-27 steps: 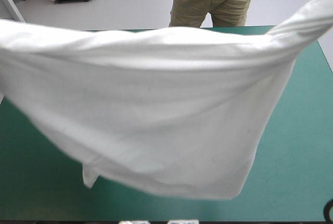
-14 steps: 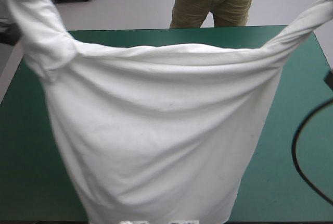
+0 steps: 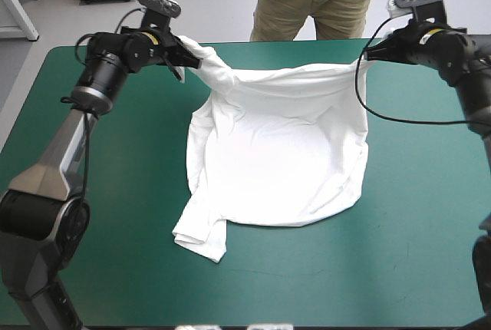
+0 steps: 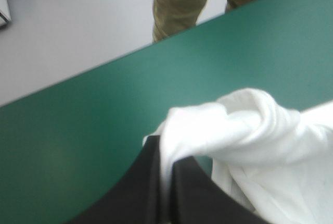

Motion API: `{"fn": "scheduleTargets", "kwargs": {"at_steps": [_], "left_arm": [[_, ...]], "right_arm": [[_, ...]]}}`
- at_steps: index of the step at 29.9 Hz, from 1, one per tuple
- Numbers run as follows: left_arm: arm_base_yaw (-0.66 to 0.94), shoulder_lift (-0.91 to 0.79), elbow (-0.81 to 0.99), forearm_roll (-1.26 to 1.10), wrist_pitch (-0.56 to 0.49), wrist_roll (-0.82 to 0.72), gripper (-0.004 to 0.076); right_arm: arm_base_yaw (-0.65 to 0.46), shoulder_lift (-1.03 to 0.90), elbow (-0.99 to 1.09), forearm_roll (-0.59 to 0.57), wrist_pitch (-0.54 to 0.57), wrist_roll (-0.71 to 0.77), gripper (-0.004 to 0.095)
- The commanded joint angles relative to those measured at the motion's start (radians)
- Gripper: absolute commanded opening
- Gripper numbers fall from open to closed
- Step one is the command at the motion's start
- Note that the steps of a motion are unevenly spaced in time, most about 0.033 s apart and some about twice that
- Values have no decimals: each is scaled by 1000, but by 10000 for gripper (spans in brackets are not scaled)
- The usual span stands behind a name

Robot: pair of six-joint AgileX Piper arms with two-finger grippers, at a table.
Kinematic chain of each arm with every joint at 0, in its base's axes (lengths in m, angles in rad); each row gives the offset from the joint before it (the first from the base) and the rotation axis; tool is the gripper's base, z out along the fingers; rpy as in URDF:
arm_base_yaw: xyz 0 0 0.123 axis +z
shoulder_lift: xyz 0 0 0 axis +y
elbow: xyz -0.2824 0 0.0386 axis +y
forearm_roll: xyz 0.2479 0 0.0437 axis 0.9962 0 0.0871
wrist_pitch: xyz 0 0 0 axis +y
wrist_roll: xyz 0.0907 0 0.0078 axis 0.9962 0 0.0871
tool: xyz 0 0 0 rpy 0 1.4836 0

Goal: Fold the cloth

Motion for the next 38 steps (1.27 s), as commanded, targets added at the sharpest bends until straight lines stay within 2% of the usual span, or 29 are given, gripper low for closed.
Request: {"fn": "scheduleTargets", "kwargs": {"at_steps": [1, 7, 10, 13, 16, 18, 20, 22, 28, 31, 35, 38], "left_arm": [[0, 18, -33, -37, -59, -12, 7], [0, 68, -33, -58, -40, -12, 7], [0, 76, -33, -58, -29, -12, 7], [0, 86, -33, -58, -6, -12, 25], [0, 100, -33, -56, 9, -12, 141], [0, 102, -33, -56, 26, -12, 291], [0, 87, -35, -54, 49, -41, 424], [0, 55, -35, -52, 75, -63, 501], [0, -142, -35, -50, 179, -57, 472], [0, -240, -22, -52, 284, -57, 473], [0, -355, 109, -158, 417, -57, 473], [-2, -466, 302, -242, 397, -48, 473]], "right_arm": [[-6, 89, -48, -7, -93, 2, -17], [-6, 238, -66, -2, -71, 2, 5], [-6, 267, -66, 6, -62, -1, 91], [-6, 273, -66, 26, -68, -2, 229], [-8, 271, -74, 38, -69, -2, 423], [-8, 261, -95, 38, -52, -2, 551], [-8, 240, -121, 36, -30, -2, 611], [-8, 203, -147, 36, -16, -2, 606], [-8, 7, -181, 15, 16, -12, 606], [-8, -94, -176, 12, 111, 2, 606], [-8, -217, -135, 78, 221, 4, 602], [-8, -315, -45, 121, 249, 4, 602]]}}
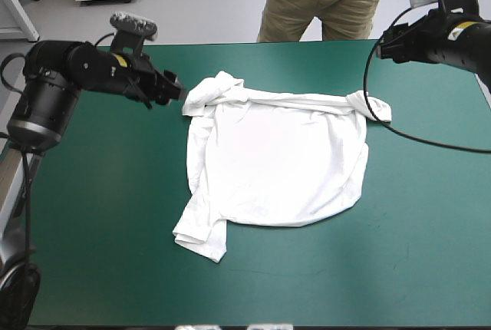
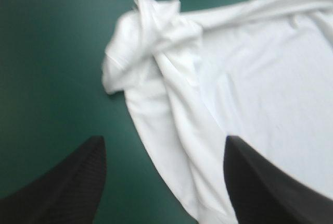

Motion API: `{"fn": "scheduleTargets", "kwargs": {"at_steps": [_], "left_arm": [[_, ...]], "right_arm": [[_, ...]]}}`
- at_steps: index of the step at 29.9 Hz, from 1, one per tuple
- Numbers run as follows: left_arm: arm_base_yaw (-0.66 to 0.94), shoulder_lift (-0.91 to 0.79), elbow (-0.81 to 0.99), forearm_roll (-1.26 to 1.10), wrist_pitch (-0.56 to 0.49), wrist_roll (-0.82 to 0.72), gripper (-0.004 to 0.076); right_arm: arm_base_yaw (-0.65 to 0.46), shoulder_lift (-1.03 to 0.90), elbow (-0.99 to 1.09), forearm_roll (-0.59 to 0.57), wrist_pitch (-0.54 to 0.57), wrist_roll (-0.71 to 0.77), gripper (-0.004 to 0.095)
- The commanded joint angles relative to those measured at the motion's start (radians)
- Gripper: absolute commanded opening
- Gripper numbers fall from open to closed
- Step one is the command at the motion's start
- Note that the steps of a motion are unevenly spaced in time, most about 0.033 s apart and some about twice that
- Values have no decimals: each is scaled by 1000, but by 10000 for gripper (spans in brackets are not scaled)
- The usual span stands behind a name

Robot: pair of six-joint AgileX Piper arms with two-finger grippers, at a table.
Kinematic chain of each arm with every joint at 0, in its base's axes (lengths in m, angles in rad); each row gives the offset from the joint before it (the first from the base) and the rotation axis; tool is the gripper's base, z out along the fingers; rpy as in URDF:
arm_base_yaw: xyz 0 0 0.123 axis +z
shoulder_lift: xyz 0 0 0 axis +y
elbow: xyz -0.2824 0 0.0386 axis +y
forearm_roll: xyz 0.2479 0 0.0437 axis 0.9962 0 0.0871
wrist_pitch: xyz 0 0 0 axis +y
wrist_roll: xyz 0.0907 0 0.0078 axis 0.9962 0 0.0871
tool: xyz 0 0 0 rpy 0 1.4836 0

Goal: Fold the cloth

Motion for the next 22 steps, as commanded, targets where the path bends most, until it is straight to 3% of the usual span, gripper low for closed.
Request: {"fn": "scheduleTargets", "kwargs": {"at_steps": [1, 10, 16, 22], "left_arm": [[-3, -151, 173, -101, -46, 3, 473], [-3, -442, 729, -142, -173, 46, 473], [-3, -402, 882, -265, -196, 240, 473], [-3, -337, 906, -264, -253, 245, 473]], "right_arm": [[-8, -143, 83, 57, -4, 3, 598], [-8, -472, 476, 99, -49, 21, 540], [-8, -583, 580, 127, -80, 21, 540], [-8, -585, 585, 141, -50, 21, 540]]}}
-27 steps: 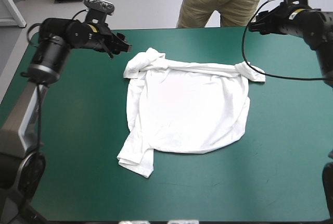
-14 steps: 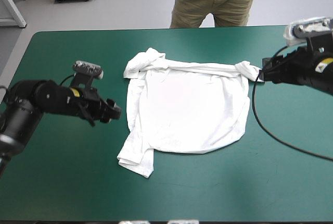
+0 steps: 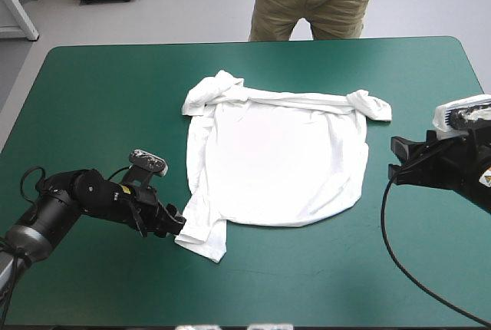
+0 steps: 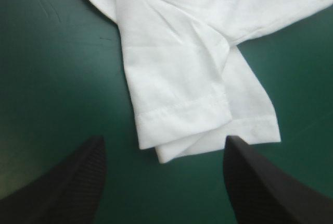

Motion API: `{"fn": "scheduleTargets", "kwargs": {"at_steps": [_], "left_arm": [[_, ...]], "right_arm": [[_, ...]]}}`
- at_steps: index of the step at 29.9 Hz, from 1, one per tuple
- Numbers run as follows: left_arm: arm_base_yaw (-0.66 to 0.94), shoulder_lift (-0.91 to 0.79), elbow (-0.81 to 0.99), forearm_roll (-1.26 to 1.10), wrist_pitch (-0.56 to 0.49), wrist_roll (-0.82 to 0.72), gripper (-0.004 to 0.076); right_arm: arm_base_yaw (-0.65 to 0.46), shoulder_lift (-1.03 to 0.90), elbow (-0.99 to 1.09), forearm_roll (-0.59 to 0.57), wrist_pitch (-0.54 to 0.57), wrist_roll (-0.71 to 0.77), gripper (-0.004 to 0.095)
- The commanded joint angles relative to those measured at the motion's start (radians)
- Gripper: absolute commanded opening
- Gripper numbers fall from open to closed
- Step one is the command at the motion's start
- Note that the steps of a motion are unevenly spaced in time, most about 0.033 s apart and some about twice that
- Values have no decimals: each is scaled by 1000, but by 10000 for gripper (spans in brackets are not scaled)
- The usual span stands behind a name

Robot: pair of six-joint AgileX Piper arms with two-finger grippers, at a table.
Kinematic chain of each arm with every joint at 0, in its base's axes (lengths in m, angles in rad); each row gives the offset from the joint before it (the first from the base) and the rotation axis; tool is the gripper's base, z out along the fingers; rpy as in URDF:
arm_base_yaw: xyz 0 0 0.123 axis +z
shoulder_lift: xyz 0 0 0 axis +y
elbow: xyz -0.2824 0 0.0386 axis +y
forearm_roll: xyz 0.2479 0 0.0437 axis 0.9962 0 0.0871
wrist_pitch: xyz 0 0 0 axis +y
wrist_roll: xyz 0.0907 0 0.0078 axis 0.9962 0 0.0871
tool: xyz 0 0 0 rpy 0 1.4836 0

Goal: Fold the cloth

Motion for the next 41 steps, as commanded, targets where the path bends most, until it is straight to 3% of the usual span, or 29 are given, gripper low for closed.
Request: {"fn": "scheduleTargets", "kwargs": {"at_steps": [1, 11, 18, 21, 26, 33, 41], "left_arm": [[-3, 24, -18, -49, -43, 15, 473], [-136, 175, -7, -18, -160, 20, 471], [-164, 286, -7, 116, -192, -135, 359], [-164, 322, -7, 116, -192, -152, 281], [-164, 342, -7, 112, -199, -150, -6], [-164, 340, -16, 110, -204, -149, -9], [-164, 340, -16, 94, -204, -143, -9]], "right_arm": [[-8, -6, -21, 35, -54, -1, 540], [-8, -6, -21, 33, -49, -1, 540], [-8, -3, -21, 32, -40, -4, 540], [-8, -3, -21, 32, -35, -13, 540], [-8, 9, -16, 7, 39, -28, 540], [-4, 121, 96, 0, 123, -24, 540], [103, 340, 222, -119, -23, 41, 539]]}}
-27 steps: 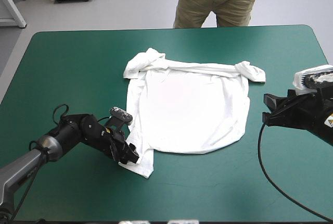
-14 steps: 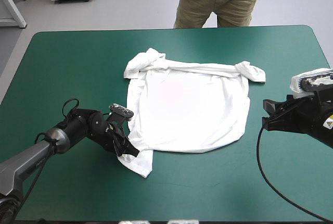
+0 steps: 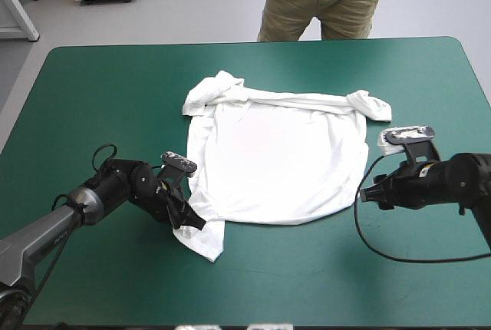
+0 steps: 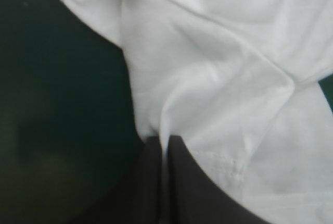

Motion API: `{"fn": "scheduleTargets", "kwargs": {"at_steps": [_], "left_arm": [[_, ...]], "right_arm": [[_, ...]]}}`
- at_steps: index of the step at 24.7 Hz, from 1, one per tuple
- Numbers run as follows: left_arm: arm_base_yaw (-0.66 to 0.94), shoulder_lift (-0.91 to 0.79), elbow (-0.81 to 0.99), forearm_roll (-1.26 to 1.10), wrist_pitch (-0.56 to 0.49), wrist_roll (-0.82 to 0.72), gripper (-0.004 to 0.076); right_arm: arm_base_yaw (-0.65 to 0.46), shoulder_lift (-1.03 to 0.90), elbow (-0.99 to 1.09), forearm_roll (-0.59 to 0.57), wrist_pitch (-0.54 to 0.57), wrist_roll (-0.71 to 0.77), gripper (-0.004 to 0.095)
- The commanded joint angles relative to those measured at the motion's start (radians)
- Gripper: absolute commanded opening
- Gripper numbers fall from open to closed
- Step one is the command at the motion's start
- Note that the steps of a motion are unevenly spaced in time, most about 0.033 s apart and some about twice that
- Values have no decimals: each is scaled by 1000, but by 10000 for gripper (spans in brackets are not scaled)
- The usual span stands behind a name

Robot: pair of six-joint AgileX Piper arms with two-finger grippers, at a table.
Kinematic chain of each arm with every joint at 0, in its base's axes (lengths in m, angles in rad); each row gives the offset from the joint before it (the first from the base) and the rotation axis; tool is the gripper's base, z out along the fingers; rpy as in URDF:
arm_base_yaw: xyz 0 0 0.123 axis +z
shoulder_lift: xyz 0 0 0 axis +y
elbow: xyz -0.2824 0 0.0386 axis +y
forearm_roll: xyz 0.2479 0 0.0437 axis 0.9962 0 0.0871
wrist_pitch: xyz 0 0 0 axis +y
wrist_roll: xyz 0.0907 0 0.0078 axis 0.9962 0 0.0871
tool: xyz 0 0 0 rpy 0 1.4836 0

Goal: Fold the cloth

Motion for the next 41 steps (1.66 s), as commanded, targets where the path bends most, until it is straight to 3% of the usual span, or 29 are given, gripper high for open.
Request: {"fn": "scheduleTargets", "kwargs": {"at_steps": [1, 4, 9, 13, 16, 17, 21, 24, 29, 33, 41], "left_arm": [[-10, 29, 12, -51, -43, 1, -9], [-10, 29, 12, -51, -38, 1, -9], [-10, 29, 12, -51, -31, 1, -9], [-10, 29, 12, -51, -38, 1, -9], [-10, 29, 12, -51, -52, 1, -9], [-10, 29, 12, -51, -52, 1, -9], [-10, 29, 12, -51, -63, 1, -9], [-10, 29, 12, -51, -94, 1, -9], [-6, -46, 2, 8, -112, -26, -9], [-6, -167, -100, 205, -42, -137, -9], [-6, -247, -536, 497, 32, -238, -9]], "right_arm": [[59, 92, -5, -62, -97, 37, 535], [104, 189, -5, -149, -161, 94, 534], [111, 329, -5, -147, -236, 102, 534], [111, 424, -5, -57, -320, 71, 530], [111, 498, -31, -15, -311, 41, 509], [111, 514, -31, -22, -297, 41, 438], [111, 549, -31, 33, -262, -43, 0], [111, 550, -31, 59, -270, -64, -11], [111, 454, -31, 31, -258, -55, -11], [111, 235, -54, 24, -241, -52, -12], [111, -39, -332, -26, -213, -31, -13]]}}
